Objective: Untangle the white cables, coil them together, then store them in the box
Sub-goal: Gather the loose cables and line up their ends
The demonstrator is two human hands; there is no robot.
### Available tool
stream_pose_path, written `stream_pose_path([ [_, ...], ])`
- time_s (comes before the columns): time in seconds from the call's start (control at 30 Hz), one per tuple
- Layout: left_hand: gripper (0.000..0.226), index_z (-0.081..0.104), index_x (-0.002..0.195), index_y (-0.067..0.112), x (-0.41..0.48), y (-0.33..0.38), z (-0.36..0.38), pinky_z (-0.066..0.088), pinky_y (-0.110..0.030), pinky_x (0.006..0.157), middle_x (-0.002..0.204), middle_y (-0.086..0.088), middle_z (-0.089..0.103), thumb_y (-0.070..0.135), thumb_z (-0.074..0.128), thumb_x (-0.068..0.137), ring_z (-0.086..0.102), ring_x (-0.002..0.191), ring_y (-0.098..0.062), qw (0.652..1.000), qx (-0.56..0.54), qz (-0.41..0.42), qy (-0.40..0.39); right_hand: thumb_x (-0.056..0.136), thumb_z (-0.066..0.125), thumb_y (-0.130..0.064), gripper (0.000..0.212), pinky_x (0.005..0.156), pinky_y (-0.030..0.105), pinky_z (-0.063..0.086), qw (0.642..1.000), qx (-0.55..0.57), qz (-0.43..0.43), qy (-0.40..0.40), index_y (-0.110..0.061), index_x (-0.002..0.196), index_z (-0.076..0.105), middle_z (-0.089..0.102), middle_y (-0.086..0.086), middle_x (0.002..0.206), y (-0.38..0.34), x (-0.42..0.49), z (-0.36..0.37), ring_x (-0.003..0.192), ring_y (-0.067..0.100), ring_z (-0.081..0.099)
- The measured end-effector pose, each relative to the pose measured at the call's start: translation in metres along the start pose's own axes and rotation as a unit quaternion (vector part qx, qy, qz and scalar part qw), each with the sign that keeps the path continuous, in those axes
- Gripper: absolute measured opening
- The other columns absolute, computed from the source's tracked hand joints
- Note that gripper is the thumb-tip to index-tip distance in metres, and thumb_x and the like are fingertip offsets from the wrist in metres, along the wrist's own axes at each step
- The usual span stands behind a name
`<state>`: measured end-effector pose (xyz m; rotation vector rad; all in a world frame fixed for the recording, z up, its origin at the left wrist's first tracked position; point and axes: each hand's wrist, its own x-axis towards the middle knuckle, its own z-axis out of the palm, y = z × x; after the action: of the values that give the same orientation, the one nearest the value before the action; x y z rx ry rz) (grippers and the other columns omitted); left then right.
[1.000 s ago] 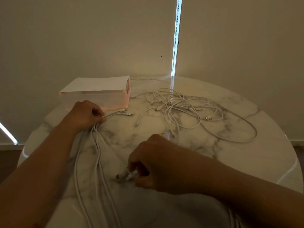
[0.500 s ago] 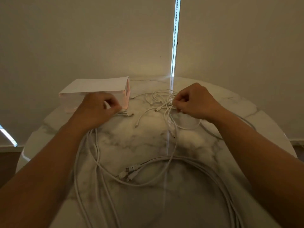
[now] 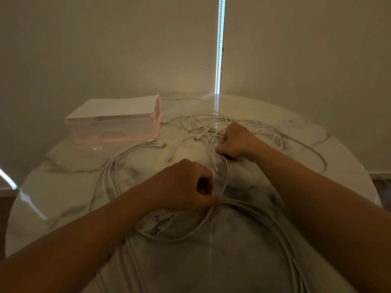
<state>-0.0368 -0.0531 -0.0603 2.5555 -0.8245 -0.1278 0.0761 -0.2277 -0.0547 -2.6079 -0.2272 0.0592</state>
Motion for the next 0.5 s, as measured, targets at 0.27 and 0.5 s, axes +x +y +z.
stream_pose_path([
  [0.27,0.003,0.07,0.084,0.024,-0.005,0.002,-0.011,0.043,-0.012,0.058,0.073,0.014,0.065,0.025,0.072,0.083,0.06,0.062,-0.008,0.998,-0.038,0.024,0.039,0.083,0.064,0.003,0.018,0.041,0.021,0.04,0.92,0.37,0.129,-0.002,0.018,0.092,0.066,0.064,0.015,0.061,0.017,-0.011,-0.02,0.042,0.013,0.05],
  [0.5,0.003,0.069,0.088,0.016,-0.011,0.013,-0.015,0.042,-0.013,0.059,0.077,0.011,0.062,0.016,0.07,0.086,0.058,0.064,-0.013,0.991,-0.045,0.122,-0.031,0.081,0.068,-0.001,0.016,0.041,0.02,0.023,0.92,0.366,0.134,-0.037,0.001,0.067,0.061,0.053,0.007,0.049,0.012,-0.006,-0.007,0.041,0.013,0.034],
])
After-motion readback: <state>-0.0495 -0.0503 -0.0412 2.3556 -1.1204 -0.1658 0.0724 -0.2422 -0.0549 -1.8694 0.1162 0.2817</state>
